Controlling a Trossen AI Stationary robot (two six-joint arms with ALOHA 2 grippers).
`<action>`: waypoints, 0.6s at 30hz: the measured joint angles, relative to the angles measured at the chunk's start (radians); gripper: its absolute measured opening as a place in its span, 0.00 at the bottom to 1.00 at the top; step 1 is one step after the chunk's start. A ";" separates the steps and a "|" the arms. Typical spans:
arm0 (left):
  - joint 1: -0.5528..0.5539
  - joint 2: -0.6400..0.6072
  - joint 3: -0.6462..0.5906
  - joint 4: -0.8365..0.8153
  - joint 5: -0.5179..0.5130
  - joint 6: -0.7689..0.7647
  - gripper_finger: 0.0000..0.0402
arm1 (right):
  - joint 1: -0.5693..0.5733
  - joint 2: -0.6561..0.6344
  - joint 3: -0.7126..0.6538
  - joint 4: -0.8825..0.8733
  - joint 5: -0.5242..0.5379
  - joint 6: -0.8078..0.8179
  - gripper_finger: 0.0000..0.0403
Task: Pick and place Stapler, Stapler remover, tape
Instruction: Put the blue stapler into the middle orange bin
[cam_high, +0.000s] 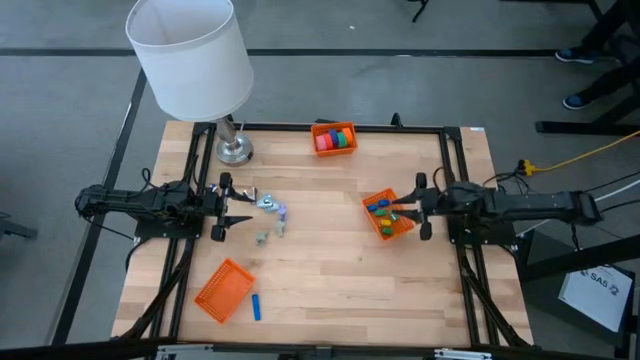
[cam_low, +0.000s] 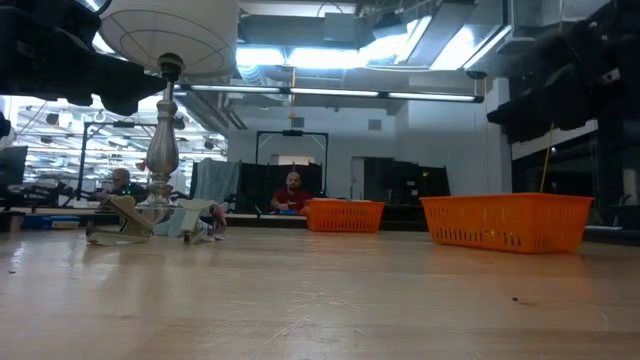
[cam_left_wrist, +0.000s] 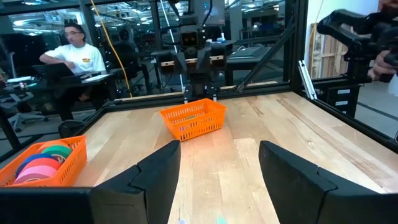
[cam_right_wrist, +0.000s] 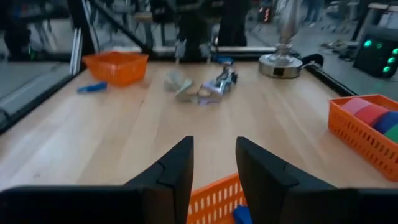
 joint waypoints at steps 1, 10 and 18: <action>0.000 0.000 0.000 0.000 0.000 0.000 0.53 | -0.006 -0.031 -0.019 0.007 0.000 0.011 0.31; 0.000 0.000 0.000 0.000 0.000 0.000 0.54 | -0.026 -0.237 -0.060 -0.059 0.000 0.080 0.31; 0.000 0.000 0.000 0.000 0.000 0.000 0.54 | -0.026 -0.328 -0.060 -0.061 0.000 0.080 0.31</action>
